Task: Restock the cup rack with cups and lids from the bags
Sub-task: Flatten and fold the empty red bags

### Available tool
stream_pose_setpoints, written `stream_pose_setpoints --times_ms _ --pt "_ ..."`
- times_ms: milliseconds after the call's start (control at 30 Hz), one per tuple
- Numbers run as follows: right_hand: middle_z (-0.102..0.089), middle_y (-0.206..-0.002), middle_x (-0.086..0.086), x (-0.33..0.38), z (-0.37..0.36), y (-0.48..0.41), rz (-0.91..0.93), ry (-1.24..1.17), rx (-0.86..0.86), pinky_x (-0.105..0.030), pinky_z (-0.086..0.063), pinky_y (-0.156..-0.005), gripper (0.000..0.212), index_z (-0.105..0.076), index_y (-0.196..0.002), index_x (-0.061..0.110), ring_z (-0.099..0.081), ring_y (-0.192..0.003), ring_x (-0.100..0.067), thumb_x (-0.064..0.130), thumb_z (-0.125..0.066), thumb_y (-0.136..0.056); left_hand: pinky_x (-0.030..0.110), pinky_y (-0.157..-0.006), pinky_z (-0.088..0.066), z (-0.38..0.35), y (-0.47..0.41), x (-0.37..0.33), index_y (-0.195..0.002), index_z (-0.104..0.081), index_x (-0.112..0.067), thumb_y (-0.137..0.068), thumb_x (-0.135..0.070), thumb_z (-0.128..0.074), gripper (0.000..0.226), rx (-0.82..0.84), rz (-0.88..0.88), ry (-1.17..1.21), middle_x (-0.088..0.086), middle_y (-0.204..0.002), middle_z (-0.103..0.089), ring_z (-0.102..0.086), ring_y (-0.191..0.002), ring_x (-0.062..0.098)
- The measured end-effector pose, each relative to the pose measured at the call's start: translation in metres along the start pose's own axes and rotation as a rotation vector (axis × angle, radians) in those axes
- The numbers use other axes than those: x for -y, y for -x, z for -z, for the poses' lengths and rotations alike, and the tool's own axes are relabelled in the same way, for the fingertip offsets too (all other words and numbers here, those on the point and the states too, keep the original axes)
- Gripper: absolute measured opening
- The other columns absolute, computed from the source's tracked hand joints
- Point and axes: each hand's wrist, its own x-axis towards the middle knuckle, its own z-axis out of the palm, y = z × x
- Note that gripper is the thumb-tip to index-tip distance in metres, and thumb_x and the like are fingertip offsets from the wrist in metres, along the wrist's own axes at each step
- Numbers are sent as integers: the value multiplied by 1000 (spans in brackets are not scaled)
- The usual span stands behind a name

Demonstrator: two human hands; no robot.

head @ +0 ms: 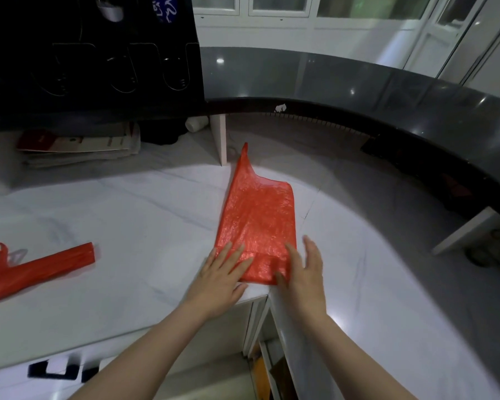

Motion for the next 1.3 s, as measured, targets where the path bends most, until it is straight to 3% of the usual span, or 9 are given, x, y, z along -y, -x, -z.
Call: stream_pose_setpoints --times_ms 100,200,533,667,767,867,1033,1200,1300 --pt "20 -157 6 9 -15 4 270 349 226 -44 16 -115 67 4 -151 34 22 -145 -21 62 -19 -94 39 -115 19 -9 1 1 -148 7 -34 -98 -54 -19 61 98 53 -25 -9 -153 20 28 -139 20" --pt "23 -155 7 8 -26 5 291 420 384 -42 23 -111 77 19 -146 32 30 -140 -21 74 5 -83 35 -114 19 -10 2 4 -143 21 -35 -96 -58 -15 63 136 58 8 -10 -152 26 30 -139 18" --pt "20 -156 5 7 -24 1 248 409 434 -39 16 -112 86 19 -147 31 21 -144 -20 81 -3 -80 32 -112 18 -7 -2 7 -139 26 -36 -95 -60 -14 65 215 29 18 -7 -151 28 29 -138 17" --pt "5 -161 2 -6 -12 9 129 329 342 -35 5 -116 90 1 -153 29 6 -147 -17 79 -23 -83 31 -115 10 -5 6 9 -145 15 -37 -94 -62 -19 67 189 20 43 -11 -154 18 13 -145 15" --pt "-13 -160 7 -17 4 17 125 259 326 -36 -5 -117 92 -17 -152 29 -10 -146 -11 77 -41 -76 35 -115 -16 3 18 9 -151 -10 -34 -88 -70 -21 73 140 -12 14 -5 -159 -9 -18 -143 18" --pt "-33 -151 7 -12 10 27 168 249 265 -37 -20 -114 85 -38 -144 29 -31 -138 -15 70 -55 -71 39 -100 -42 9 33 5 -141 -44 -27 -78 -72 -45 78 50 -83 -45 1 -145 -45 -51 -125 22" --pt "-59 -120 -2 4 4 41 142 188 187 -38 -44 -97 71 -53 -133 19 -55 -112 -25 34 -77 -68 40 -90 -52 3 46 3 -120 -64 -15 -50 -37 -86 77 -106 -88 63 8 -125 -62 -62 -111 25" --pt "-60 -90 21 -1 16 40 64 -14 104 -12 -37 -75 21 -67 -91 34 -53 -91 -3 34 -76 -73 25 -82 -52 7 54 16 -103 -64 -15 -63 -18 -75 42 -186 66 357 1 -113 -62 -61 -98 18" --pt "-55 -82 28 -11 25 34 6 -140 111 -11 -32 -73 9 -68 -82 44 -48 -89 2 40 -74 -77 25 -81 -47 10 50 21 -102 -64 -22 -73 -15 -70 30 -210 275 535 -8 -99 -63 -58 -93 11"
